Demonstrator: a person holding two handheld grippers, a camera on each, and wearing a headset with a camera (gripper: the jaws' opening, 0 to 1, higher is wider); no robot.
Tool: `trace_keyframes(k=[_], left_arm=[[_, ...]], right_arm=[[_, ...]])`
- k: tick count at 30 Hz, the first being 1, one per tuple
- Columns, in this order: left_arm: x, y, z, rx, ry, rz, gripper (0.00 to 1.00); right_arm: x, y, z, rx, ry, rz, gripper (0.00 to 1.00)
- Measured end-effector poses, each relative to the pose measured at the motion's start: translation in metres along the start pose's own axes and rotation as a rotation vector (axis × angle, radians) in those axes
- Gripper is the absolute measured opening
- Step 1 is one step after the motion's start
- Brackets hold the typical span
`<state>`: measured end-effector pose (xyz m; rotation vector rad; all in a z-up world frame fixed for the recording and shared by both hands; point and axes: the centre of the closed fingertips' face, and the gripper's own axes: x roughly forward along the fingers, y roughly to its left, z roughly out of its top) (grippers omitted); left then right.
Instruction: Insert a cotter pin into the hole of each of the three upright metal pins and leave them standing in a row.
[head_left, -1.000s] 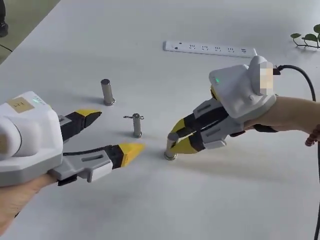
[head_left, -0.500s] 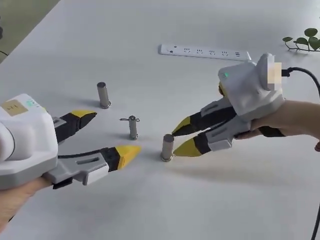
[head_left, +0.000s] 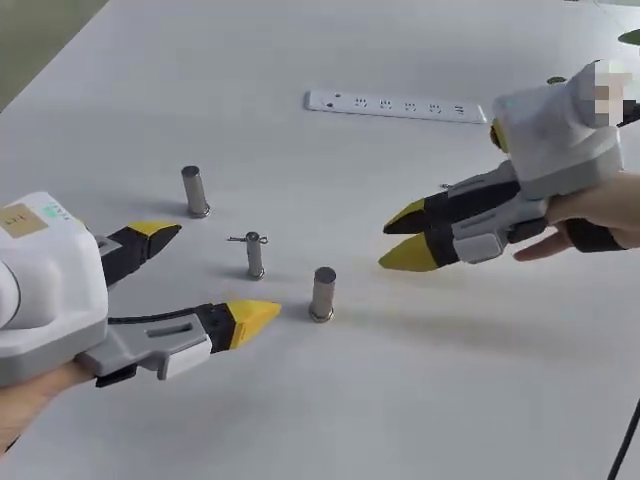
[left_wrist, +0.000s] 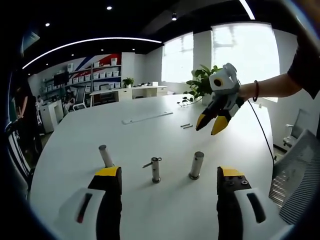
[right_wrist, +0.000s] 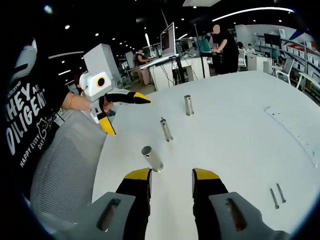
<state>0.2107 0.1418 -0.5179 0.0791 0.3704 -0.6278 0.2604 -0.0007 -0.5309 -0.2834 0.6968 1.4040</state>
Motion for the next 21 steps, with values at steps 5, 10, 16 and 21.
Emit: trace_keyframes(k=[5, 10, 16, 21], left_arm=[[-0.001, -0.001, -0.002, -0.009, 0.012, -0.003, 0.79], [-0.001, 0.0, -0.002, -0.009, 0.015, 0.005, 0.8], [-0.002, 0.0, -0.002, -0.011, 0.023, 0.002, 0.79], [-0.002, 0.0, -0.004, -0.013, 0.03, 0.007, 0.79]], right_arm=[[-0.015, -0.033, -0.008, 0.036, -0.011, -0.069, 0.27], [-0.023, -0.062, -0.019, 0.067, 0.012, -0.153, 0.26], [-0.032, -0.093, -0.027, 0.063, 0.061, -0.244, 0.25], [-0.044, -0.116, -0.04, 0.036, 0.165, -0.296, 0.23]])
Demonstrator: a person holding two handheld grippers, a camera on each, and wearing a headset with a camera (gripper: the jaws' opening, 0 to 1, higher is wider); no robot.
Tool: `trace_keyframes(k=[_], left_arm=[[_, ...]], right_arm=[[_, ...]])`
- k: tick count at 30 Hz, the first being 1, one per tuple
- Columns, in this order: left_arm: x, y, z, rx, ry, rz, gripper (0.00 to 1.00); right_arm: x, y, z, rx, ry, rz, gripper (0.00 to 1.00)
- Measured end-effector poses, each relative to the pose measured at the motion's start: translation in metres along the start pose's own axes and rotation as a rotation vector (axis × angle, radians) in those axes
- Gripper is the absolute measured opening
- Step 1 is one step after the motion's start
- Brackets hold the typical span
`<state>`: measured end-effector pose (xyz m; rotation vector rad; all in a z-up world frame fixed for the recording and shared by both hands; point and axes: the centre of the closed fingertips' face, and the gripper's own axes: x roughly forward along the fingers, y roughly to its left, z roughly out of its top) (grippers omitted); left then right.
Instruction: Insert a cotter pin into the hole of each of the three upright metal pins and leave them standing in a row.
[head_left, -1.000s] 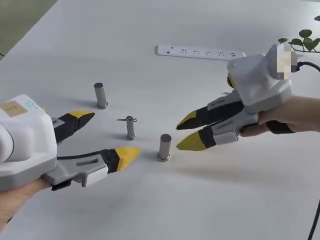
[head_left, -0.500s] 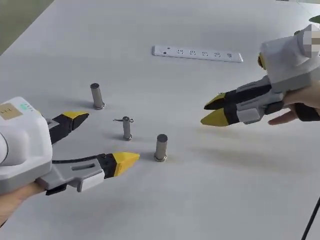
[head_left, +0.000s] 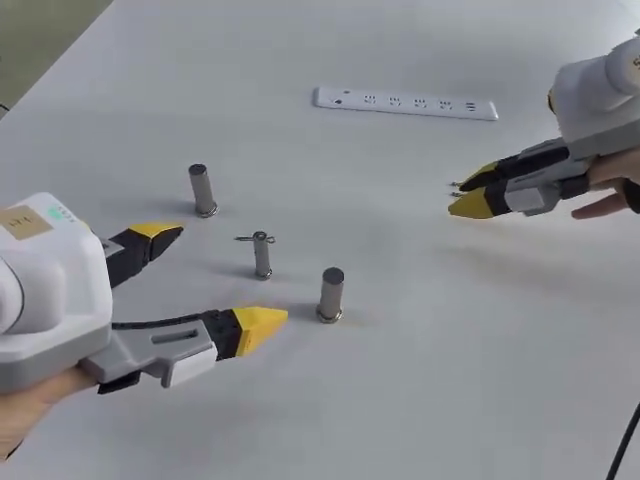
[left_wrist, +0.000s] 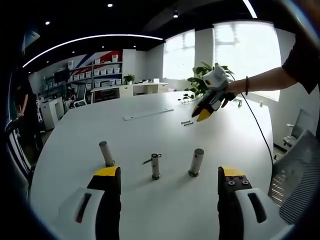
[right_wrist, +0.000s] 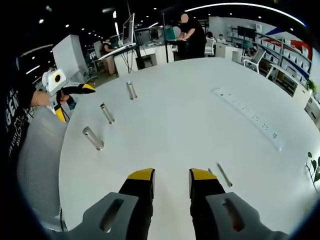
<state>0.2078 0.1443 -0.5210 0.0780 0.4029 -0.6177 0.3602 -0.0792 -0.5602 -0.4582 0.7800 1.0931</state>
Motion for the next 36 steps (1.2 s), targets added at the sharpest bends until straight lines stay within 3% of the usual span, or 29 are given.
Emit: trace_keyframes(k=[9, 13, 14, 29, 36], left_arm=[[0.0, 0.001, -0.002, 0.015, 0.003, -0.001, 0.78], [0.001, 0.002, -0.003, 0.024, 0.014, 0.007, 0.78], [0.001, 0.002, -0.003, 0.026, 0.014, 0.007, 0.78], [-0.003, 0.006, -0.006, 0.025, 0.028, 0.028, 0.76], [-0.001, 0.007, -0.002, 0.033, 0.022, 0.023, 0.76]], right_arm=[[0.004, -0.032, -0.013, -0.007, 0.087, -0.059, 0.19], [0.01, -0.039, -0.035, -0.074, 0.205, -0.059, 0.13], [0.012, -0.045, -0.039, -0.086, 0.214, -0.064, 0.12], [0.026, -0.07, -0.043, -0.12, 0.255, -0.079, 0.07], [0.022, -0.063, -0.045, -0.095, 0.279, -0.044, 0.03]])
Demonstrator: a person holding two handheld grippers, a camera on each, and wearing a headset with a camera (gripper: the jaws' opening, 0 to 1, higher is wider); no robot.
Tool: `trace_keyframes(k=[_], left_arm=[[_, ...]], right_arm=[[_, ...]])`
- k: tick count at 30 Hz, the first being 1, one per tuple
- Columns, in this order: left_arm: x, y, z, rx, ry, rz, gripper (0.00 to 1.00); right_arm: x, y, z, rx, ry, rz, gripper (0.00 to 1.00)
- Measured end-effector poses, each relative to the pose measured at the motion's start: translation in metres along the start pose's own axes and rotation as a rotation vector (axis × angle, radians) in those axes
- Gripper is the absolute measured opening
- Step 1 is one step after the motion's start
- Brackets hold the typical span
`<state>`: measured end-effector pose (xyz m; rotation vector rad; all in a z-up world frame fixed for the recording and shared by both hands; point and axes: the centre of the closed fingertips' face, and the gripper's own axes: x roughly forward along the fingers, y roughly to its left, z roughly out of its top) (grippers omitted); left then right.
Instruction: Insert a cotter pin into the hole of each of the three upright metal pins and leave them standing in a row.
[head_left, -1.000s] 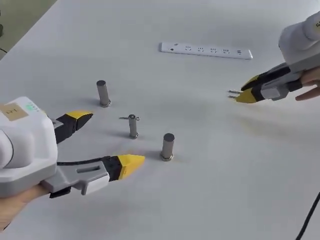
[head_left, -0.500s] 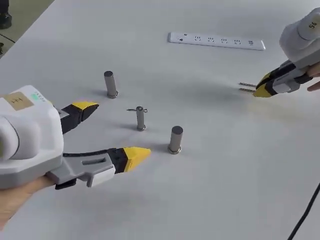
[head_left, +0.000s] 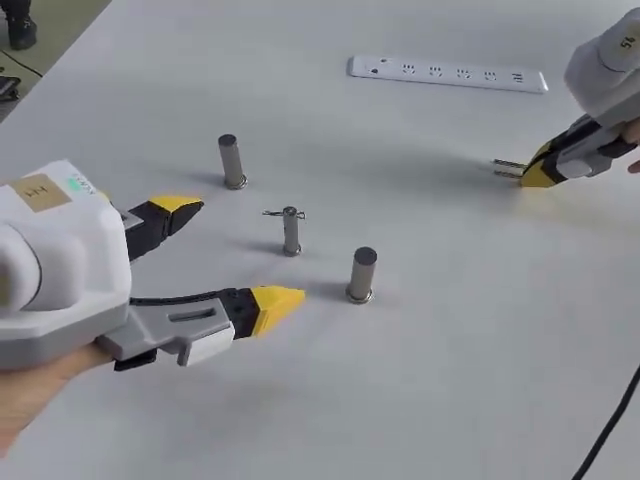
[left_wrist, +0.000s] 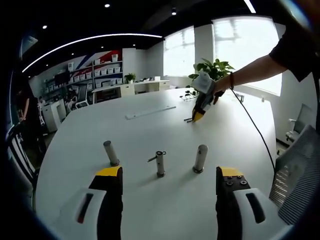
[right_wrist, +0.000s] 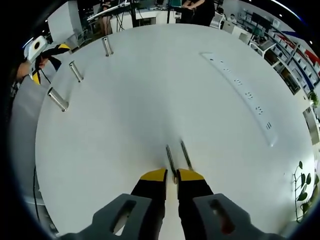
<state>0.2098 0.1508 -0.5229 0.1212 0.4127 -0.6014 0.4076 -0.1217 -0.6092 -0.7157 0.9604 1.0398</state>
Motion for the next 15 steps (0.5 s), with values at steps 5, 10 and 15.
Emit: trace_keyframes(k=[5, 10, 15], left_arm=[[0.0012, -0.0022, 0.0013, 0.008, 0.008, -0.003, 0.75], [0.0006, -0.003, 0.0039, 0.006, 0.002, -0.006, 0.75], [-0.0013, -0.0029, 0.0032, 0.001, 0.004, -0.006, 0.74]], right_arm=[[0.0, 0.0018, 0.0009, -0.006, 0.044, 0.016, 0.01], [0.0017, -0.0023, 0.0016, -0.011, 0.087, 0.013, 0.0], [0.0025, -0.0033, 0.0007, -0.101, 0.142, -0.011, 0.0]])
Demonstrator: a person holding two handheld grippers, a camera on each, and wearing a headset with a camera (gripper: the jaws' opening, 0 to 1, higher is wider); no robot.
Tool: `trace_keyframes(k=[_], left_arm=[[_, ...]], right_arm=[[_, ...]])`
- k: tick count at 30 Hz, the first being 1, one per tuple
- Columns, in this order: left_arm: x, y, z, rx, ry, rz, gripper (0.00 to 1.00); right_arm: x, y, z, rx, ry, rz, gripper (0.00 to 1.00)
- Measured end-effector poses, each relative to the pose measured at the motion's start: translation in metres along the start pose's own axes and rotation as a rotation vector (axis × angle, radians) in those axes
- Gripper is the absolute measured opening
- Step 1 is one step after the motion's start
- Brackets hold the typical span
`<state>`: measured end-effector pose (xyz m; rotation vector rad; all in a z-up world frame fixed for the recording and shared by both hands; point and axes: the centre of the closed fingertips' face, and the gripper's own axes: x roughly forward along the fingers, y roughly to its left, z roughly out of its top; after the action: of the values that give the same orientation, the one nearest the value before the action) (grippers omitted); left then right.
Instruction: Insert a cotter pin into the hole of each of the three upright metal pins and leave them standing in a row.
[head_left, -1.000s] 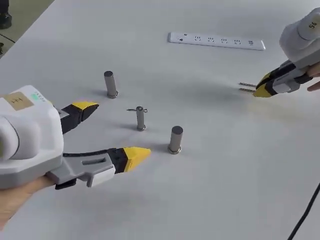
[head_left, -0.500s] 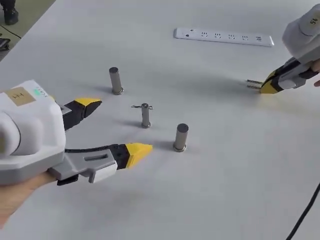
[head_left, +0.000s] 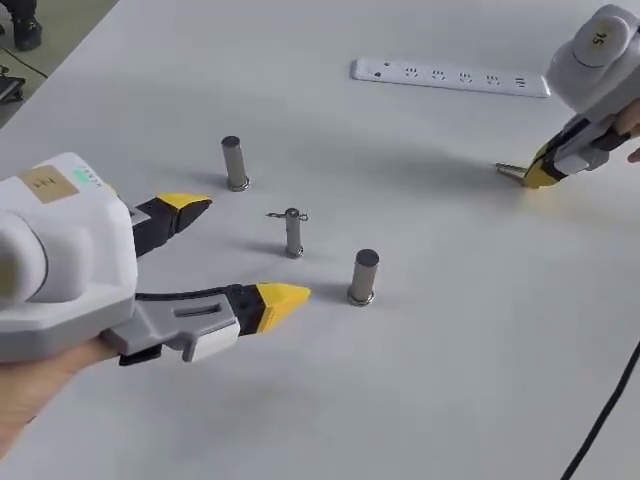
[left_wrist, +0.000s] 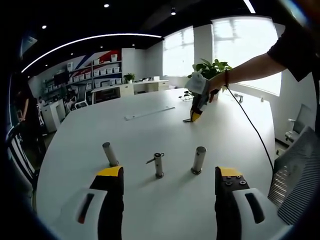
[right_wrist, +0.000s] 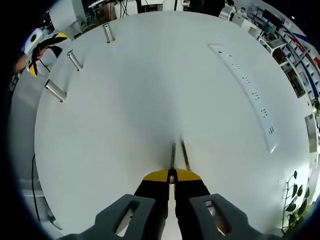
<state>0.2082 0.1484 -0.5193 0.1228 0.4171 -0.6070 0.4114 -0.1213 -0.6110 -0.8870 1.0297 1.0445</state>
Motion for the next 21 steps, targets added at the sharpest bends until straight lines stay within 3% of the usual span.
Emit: trace_keyframes(k=[5, 9, 17, 21], left_arm=[[-0.002, 0.001, -0.001, -0.002, 0.013, 0.001, 0.7], [-0.003, 0.0, 0.002, -0.024, 0.02, -0.021, 0.64], [-0.001, -0.004, 0.017, 0.01, -0.004, -0.041, 0.62], [0.002, -0.009, 0.023, 0.012, -0.013, -0.061, 0.61]], right_arm=[[-0.001, 0.006, -0.002, -0.017, 0.006, -0.017, 0.0], [-0.007, 0.009, 0.011, 0.038, -0.093, -0.021, 0.0], [-0.021, 0.011, 0.024, -0.085, -0.132, -0.099, 0.0], [-0.037, 0.031, 0.04, -0.16, -0.182, -0.139, 0.0]])
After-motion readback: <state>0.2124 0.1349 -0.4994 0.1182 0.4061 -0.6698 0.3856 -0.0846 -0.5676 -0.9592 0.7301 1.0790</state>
